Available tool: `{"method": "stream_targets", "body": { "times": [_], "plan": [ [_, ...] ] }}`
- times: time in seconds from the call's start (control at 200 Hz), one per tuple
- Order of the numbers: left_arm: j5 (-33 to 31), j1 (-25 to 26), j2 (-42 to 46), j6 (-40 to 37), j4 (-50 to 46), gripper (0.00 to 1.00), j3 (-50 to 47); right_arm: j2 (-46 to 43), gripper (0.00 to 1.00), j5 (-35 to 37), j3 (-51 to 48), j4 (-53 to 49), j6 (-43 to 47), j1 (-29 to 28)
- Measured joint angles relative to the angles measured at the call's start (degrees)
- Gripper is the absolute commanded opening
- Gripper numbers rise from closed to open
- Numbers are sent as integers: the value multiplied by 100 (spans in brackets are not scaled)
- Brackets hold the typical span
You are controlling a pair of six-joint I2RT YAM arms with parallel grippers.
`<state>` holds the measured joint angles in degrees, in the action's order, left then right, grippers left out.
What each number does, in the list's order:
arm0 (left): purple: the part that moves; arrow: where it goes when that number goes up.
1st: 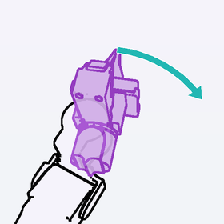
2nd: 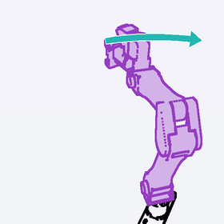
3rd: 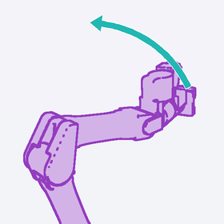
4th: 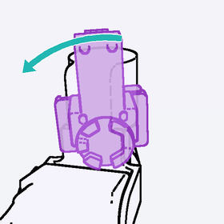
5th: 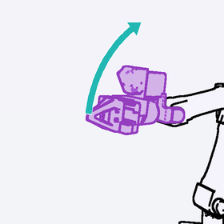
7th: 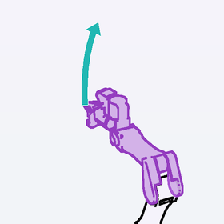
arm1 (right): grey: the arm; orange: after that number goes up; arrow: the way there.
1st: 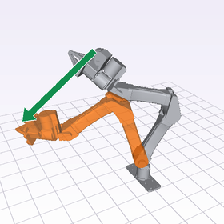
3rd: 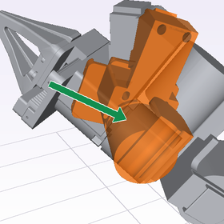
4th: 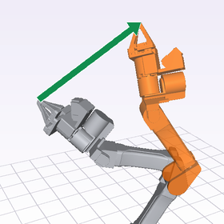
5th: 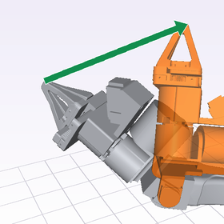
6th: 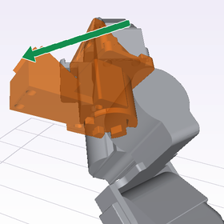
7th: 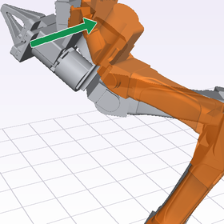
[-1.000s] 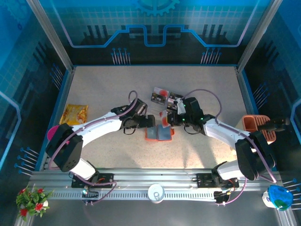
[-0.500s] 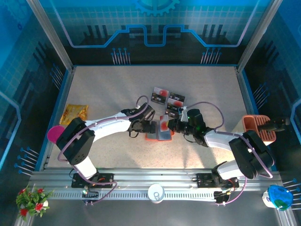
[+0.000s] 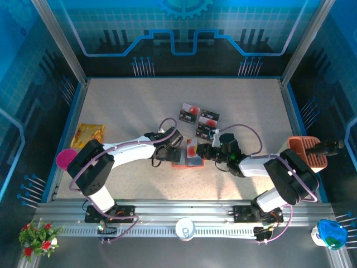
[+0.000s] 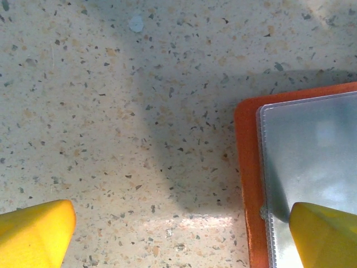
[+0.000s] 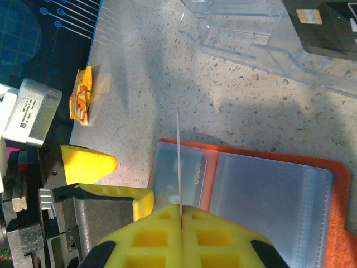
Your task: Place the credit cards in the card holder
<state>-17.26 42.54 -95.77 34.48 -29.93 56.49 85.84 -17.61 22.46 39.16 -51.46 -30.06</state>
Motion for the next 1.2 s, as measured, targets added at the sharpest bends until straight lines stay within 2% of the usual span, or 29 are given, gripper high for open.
{"method": "stream_targets", "body": {
  "times": [1.201],
  "plan": [
    [-140, 0, -129, 7, 24, 99, -192, 719, 0, 501, -11, 743, -208, -407]
  ]
}}
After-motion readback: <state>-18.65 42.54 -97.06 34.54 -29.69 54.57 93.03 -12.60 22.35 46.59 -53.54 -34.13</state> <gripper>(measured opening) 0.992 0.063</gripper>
